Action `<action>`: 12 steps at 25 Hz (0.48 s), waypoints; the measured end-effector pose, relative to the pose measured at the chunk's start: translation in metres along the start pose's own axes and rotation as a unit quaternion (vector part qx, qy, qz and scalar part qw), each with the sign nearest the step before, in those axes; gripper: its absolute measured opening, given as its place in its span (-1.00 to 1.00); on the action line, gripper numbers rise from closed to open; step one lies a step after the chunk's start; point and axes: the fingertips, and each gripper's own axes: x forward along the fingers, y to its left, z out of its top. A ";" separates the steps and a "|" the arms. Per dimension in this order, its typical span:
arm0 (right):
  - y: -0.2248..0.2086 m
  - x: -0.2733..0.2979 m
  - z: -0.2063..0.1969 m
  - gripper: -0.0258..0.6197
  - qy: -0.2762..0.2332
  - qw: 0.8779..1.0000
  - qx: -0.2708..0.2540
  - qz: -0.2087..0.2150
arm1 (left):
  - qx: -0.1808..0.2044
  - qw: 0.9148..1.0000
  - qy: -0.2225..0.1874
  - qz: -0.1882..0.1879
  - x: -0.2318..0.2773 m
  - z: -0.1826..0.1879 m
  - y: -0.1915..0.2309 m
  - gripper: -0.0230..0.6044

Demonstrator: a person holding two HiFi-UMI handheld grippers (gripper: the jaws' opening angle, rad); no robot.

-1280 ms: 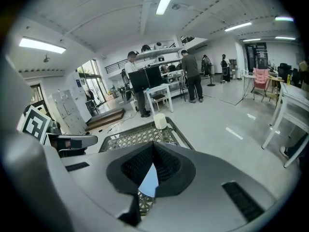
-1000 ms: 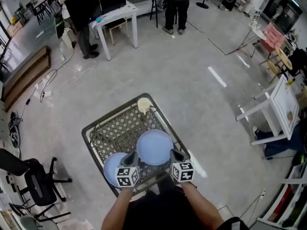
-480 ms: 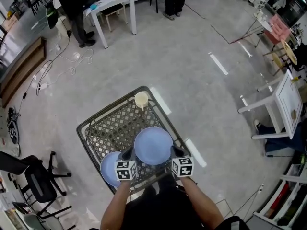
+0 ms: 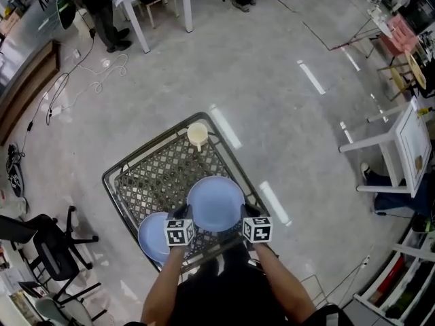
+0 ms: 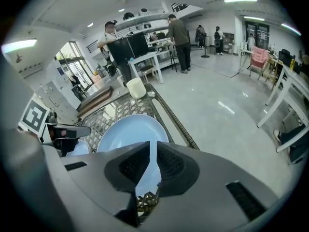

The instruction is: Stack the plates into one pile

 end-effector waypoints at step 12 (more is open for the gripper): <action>-0.025 0.033 -0.035 -0.71 0.075 0.997 0.011 -0.006 | -0.018 0.998 0.058 0.022 0.031 -0.026 0.014 -0.52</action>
